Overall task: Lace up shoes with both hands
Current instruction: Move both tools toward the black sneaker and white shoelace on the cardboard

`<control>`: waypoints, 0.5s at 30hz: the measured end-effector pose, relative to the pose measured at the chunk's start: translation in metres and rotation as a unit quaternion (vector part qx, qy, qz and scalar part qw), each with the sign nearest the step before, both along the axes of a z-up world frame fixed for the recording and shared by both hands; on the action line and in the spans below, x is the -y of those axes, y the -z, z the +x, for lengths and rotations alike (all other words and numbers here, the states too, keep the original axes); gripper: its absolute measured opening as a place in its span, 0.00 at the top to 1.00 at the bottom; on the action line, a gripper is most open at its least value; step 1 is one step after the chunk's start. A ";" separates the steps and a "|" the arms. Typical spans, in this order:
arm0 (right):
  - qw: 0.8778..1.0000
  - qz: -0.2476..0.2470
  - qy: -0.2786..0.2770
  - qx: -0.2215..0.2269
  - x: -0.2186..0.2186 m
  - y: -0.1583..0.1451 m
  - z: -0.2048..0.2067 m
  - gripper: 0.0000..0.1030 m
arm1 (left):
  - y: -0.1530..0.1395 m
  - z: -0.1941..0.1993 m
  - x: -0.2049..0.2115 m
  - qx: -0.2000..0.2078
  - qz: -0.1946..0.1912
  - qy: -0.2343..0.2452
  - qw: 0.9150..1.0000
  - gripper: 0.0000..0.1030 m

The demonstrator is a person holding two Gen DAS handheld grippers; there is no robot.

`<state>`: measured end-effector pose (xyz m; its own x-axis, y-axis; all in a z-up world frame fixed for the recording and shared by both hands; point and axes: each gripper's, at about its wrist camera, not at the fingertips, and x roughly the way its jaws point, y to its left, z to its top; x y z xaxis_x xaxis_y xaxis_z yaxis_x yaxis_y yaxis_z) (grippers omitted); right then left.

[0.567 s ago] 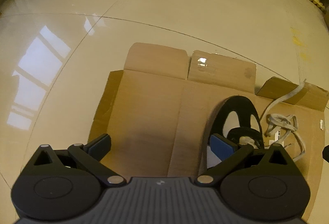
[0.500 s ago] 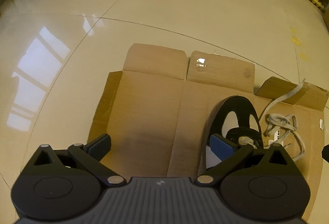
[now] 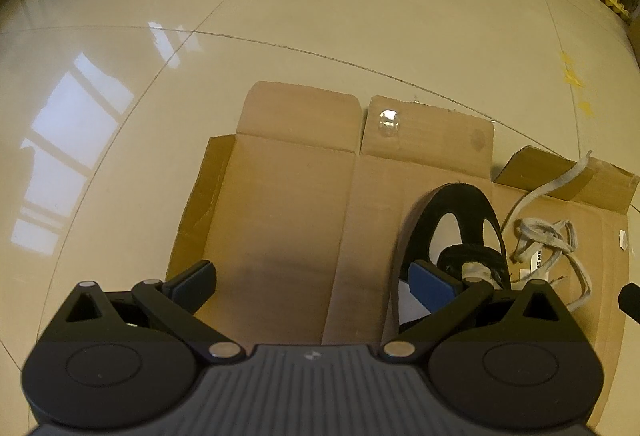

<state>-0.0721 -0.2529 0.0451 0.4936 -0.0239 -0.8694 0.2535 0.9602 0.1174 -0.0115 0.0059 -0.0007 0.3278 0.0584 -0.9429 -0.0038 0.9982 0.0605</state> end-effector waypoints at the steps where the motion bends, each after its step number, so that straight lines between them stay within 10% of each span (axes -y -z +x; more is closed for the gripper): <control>1: 1.000 0.000 -0.001 0.000 -0.001 0.000 0.000 0.00 | 0.000 0.000 0.000 -0.001 0.000 0.000 1.000 0.01; 15: 1.000 -0.002 -0.013 -0.002 -0.001 -0.002 0.005 0.00 | 0.000 0.000 -0.006 -0.008 -0.018 0.011 1.000 0.01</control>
